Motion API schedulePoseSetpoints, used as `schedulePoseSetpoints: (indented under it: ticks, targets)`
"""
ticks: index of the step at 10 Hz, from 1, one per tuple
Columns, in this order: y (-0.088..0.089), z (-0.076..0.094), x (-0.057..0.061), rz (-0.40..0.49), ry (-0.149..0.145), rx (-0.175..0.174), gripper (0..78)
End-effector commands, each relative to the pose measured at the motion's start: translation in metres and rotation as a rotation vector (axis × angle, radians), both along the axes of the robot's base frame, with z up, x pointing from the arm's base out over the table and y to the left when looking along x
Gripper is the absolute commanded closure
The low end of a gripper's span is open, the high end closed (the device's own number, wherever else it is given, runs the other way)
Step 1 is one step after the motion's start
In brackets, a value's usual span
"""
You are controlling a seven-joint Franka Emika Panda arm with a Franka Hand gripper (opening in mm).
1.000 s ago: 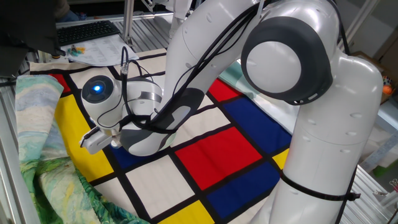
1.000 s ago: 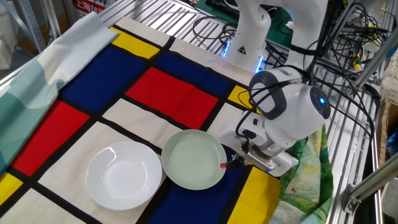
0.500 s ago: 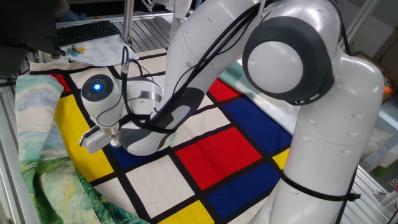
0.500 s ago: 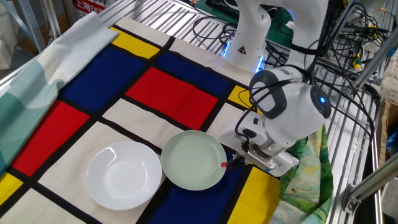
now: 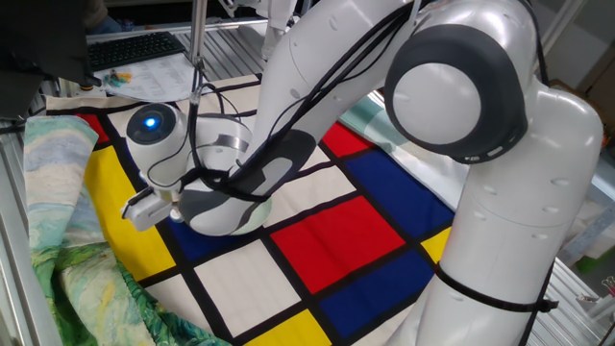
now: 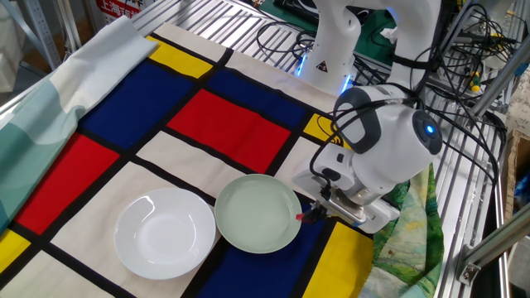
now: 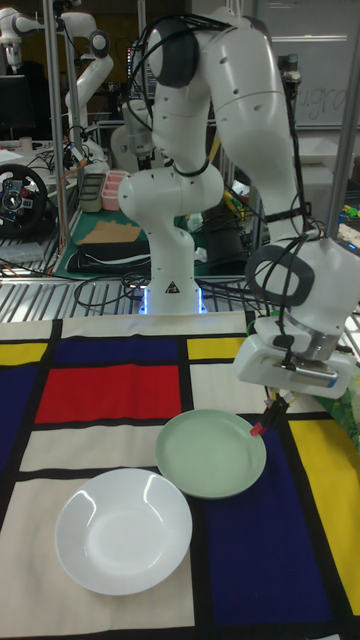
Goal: Use a clamp
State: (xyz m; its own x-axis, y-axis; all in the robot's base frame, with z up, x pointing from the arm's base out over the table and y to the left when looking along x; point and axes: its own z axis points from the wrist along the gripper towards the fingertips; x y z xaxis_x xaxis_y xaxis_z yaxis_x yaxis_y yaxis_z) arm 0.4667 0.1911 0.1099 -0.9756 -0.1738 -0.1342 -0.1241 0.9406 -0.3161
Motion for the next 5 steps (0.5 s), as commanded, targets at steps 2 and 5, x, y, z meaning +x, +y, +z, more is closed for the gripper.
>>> schedulePoseSetpoints:
  ticks: [2,5]
  targets:
    - [-0.002,0.014,0.008,-0.053,0.036,0.098,76.4]
    - [-0.007,0.030,0.018,-0.102,0.061,0.144,76.4]
